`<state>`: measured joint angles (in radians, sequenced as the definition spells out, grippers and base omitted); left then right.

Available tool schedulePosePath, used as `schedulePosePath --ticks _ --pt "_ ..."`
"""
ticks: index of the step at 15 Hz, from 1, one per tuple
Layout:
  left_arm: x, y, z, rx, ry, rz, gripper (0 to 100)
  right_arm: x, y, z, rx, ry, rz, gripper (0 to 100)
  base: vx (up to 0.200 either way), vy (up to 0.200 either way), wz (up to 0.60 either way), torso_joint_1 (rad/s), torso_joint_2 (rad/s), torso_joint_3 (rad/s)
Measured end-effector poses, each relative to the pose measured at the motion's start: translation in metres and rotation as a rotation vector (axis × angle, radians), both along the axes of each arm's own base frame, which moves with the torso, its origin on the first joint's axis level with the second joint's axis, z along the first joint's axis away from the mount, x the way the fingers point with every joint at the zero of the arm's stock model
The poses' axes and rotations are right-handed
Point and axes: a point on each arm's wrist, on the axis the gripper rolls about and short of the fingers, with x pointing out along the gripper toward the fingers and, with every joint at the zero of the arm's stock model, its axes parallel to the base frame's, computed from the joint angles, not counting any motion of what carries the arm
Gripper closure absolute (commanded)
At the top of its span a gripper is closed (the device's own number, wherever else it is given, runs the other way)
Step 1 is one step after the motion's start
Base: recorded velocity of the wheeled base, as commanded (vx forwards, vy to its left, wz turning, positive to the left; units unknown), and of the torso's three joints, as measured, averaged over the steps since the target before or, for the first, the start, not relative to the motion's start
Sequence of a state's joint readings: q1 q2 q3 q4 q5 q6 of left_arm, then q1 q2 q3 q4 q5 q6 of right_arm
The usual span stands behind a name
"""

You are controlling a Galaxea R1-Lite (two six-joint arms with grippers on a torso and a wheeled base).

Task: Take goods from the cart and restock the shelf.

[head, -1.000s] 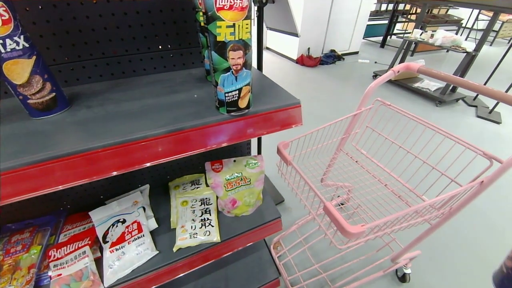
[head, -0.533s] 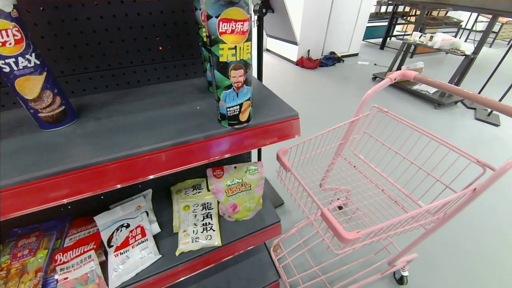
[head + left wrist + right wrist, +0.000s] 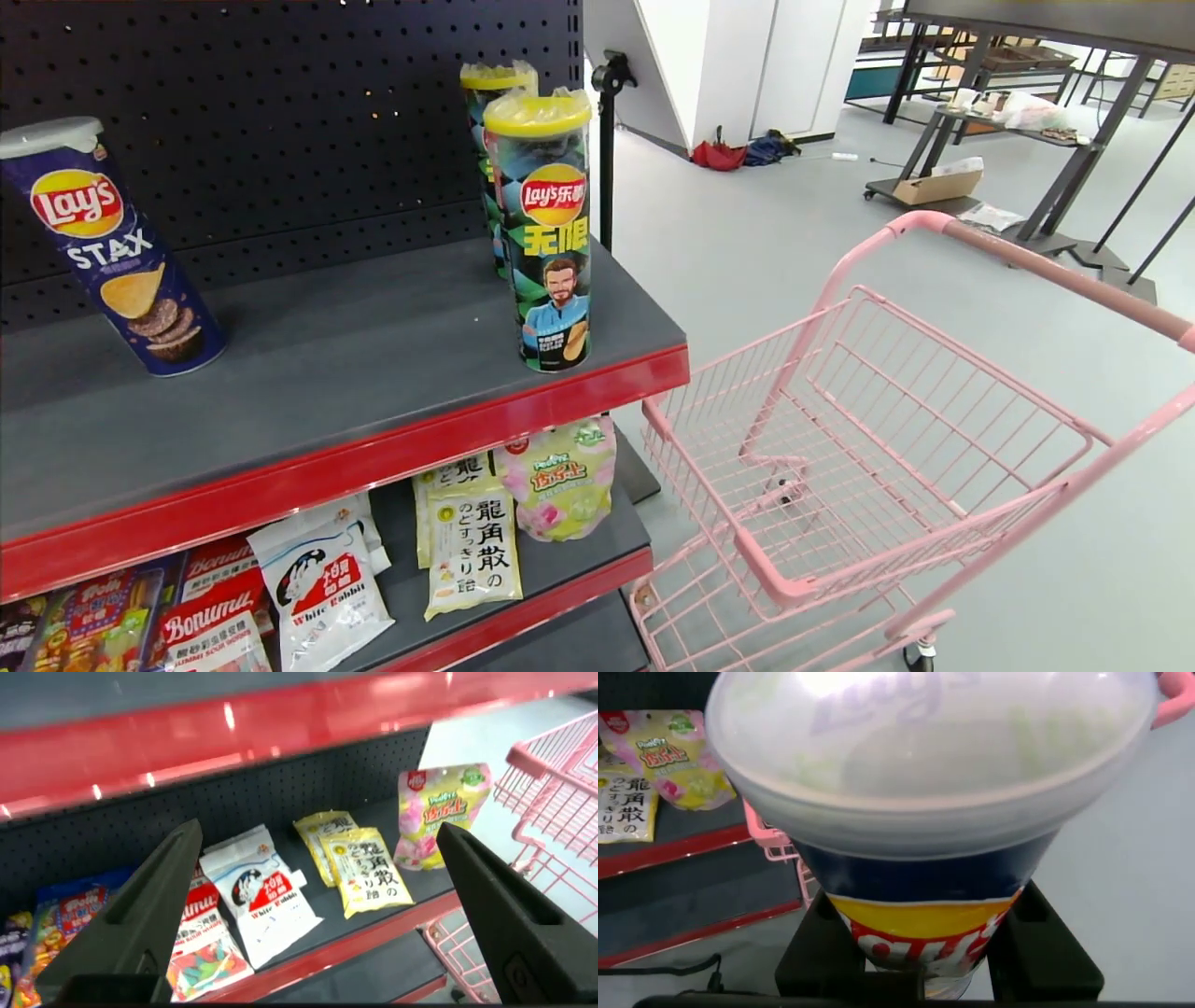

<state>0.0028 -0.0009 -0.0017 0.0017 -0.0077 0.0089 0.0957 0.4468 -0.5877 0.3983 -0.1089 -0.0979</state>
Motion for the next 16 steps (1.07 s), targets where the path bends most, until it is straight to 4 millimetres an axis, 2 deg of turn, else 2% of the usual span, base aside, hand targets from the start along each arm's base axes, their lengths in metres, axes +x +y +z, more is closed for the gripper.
schedulePosePath --ticks 8,14,16 --pt "0.0 0.0 0.0 0.0 0.0 0.0 0 0.011 0.001 0.004 -0.001 0.012 0.001 100 0.0 0.0 0.0 0.206 -0.52 -0.321" --pt "0.0 0.0 0.0 0.0 -0.001 0.0 0 0.016 0.002 0.004 -0.023 0.035 0.002 100 0.0 0.0 0.0 0.138 -0.32 -0.187" --pt "0.0 0.0 0.0 0.0 0.0 0.0 0 0.017 0.001 0.004 -0.029 0.039 -0.002 100 0.0 0.0 0.6 0.019 -0.03 -0.014"
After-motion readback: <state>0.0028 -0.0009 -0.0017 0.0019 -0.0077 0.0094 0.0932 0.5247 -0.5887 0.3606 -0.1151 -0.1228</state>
